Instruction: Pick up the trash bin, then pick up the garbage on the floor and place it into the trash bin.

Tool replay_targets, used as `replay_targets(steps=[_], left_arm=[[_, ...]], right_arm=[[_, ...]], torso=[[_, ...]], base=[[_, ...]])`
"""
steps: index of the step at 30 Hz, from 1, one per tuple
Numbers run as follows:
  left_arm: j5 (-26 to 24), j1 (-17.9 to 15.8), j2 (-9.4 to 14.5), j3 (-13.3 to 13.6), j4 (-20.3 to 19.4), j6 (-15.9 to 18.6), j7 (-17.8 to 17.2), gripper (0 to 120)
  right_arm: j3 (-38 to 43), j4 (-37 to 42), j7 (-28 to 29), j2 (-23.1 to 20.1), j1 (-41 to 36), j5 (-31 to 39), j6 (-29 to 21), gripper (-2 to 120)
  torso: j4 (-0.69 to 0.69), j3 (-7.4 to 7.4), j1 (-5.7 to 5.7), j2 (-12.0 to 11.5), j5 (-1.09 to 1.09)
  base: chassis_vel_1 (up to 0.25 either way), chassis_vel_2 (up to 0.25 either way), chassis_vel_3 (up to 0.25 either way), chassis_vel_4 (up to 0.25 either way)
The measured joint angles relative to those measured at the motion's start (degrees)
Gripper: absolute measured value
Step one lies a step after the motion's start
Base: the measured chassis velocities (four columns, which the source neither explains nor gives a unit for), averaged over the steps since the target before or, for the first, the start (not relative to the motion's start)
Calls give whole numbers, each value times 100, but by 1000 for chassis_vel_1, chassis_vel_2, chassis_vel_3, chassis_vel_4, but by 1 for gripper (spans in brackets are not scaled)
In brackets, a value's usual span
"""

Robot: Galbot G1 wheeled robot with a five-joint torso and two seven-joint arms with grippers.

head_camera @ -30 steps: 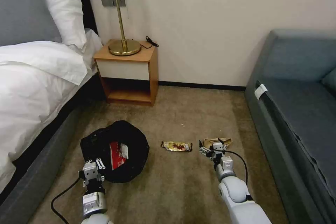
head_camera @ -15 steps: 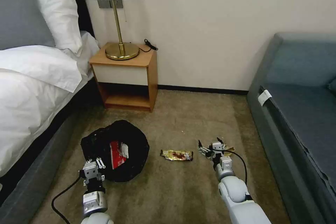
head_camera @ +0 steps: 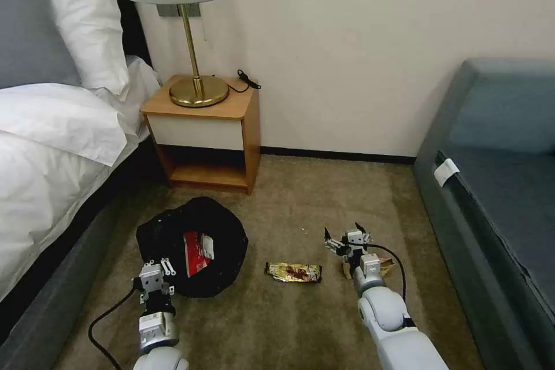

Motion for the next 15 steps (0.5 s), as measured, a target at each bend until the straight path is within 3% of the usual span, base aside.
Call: replay_targets(steps=[9,15], left_arm=[[-29,-194,18,-16,238,-48,7,3],[-88,-328,-106,-28,240,14,7,3]], right_arm=[[-400,-26,94,-181,398,-8,-226,100],[-898,-273,106,-455,933,176,-397,100]], torso=[[0,-1,0,0,0],[0,0,0,0,1]], base=[[0,0,0,0],[0,0,0,0]])
